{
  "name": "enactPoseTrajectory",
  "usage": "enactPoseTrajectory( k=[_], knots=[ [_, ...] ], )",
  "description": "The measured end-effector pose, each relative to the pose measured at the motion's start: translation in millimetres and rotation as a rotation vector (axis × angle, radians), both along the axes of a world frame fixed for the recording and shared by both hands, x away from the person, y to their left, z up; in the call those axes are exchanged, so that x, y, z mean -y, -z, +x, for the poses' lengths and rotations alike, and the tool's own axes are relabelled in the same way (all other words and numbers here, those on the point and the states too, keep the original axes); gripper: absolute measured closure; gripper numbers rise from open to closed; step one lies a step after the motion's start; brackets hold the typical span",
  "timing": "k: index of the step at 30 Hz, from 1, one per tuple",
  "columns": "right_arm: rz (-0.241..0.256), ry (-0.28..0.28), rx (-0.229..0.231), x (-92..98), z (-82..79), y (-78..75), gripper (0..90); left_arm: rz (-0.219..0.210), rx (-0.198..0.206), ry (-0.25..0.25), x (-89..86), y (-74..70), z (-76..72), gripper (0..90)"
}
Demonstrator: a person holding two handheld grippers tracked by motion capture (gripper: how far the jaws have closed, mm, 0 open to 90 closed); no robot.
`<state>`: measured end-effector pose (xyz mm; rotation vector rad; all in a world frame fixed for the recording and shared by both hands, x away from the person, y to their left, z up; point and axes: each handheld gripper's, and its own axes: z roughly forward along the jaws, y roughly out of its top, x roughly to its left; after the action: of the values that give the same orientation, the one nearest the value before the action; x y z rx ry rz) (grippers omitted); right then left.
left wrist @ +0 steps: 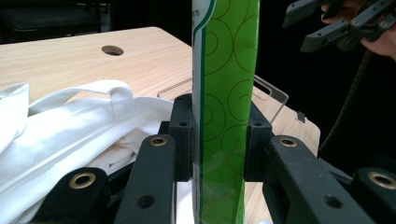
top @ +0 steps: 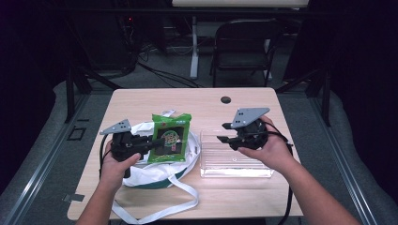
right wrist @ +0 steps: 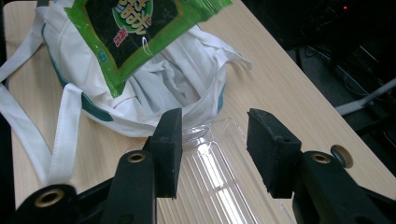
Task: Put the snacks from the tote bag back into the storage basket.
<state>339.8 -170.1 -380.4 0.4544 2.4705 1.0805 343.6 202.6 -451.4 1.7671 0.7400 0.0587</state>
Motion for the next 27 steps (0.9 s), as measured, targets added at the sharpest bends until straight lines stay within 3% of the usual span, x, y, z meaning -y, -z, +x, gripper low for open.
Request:
enactPoseTrajectory(
  k=[7, 14, 23, 27],
  knots=[
    [-0.070, -0.082, -0.059, -9.3, 10.0, -18.5, 51.1, -0.004, 0.005, 0.036, 10.8, -6.5, -0.3, 72.1],
    [-0.107, -0.117, -0.062, -15.0, 13.5, -37.8, 48.7, 0.012, 0.007, 0.053, 19.5, -9.6, 2.4, 72.1],
    [-0.151, -0.158, -0.057, -34.8, 27.1, -43.9, 43.6, 0.047, 0.001, 0.111, 40.3, -13.1, 6.3, 72.1],
    [-0.214, -0.210, -0.051, -47.7, 27.5, -42.9, 43.6, 0.058, 0.003, 0.137, 51.1, -14.5, 6.7, 72.1]
  ],
)
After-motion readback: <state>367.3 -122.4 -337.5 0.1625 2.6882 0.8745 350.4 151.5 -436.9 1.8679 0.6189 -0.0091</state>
